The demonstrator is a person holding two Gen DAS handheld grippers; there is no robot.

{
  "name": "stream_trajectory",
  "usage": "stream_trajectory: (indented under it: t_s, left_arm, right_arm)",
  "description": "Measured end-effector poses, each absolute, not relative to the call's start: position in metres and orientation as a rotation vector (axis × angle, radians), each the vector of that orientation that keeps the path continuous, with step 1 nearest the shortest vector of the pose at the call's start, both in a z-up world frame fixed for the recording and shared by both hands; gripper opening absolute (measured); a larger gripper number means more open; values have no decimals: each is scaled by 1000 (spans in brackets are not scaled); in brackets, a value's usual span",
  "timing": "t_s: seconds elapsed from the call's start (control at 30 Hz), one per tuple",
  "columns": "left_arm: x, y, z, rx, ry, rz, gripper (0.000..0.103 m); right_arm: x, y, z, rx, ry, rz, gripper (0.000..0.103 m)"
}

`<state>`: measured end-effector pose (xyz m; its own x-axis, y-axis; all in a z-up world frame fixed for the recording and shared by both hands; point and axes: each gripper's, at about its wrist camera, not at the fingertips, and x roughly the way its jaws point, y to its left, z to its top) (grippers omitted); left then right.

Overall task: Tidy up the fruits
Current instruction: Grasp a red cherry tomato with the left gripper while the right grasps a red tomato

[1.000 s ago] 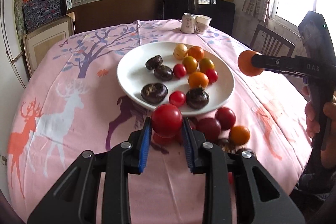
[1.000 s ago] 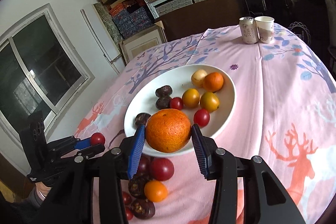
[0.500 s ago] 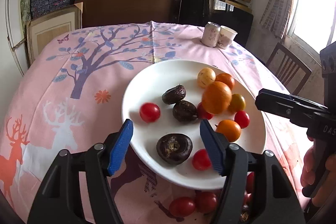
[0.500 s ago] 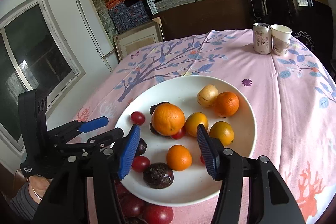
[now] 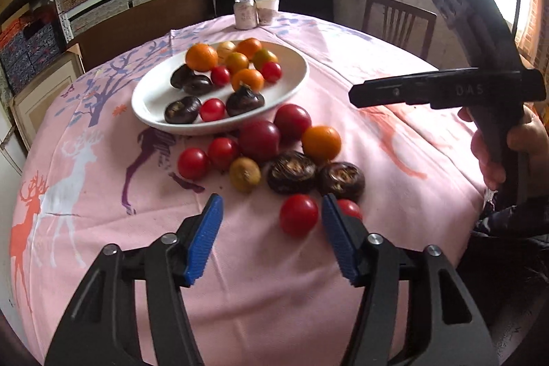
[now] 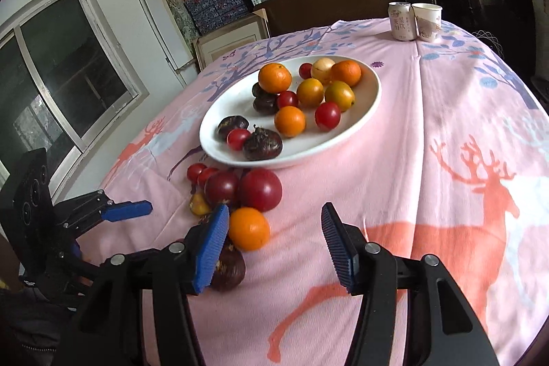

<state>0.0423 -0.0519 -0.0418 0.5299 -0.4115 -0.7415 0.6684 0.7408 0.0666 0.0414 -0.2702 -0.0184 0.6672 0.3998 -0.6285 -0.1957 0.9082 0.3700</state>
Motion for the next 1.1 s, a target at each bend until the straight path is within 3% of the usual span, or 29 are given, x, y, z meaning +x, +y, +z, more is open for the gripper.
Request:
stream_trajectory:
  t_s: [0.03,0.5,0.53,0.57,0.87,0.93,1.0,1.07,1.1]
  left_arm:
    - [44,-54,-48,366,802,-656,41]
    - [58,-52,-62,195,912,-736,39]
    - [59,-50,-63,173,917,-748,35]
    - [59,-47,-63,142,925,-777,24]
    - [55,-50,-62,167,899,-757,26]
    - [57,-54,-61,184,885,-718,42]
    - [58,-59,-62,209,868,-696,45]
    - [59,-59,-61,199,865,-703,39]
    - [58,-57,-59,191,863,-722,25]
  right_arm:
    - [37,-270,-20,287,771,341,56]
    - [5,-267,-18,303,777,387,56]
    - [4,-266,-18,299,776,389,56]
    - [3,-265,-19,298,777,392,56]
    - [-1,-261,-23,296,796,408,56]
    - [-4,-254,-23,276,795,430,56]
    - [-8,-247,-22,256,796,455,56]
    - [-12,-240,-21,236,798,479,56]
    - [-15,-235,-21,224,801,494,56]
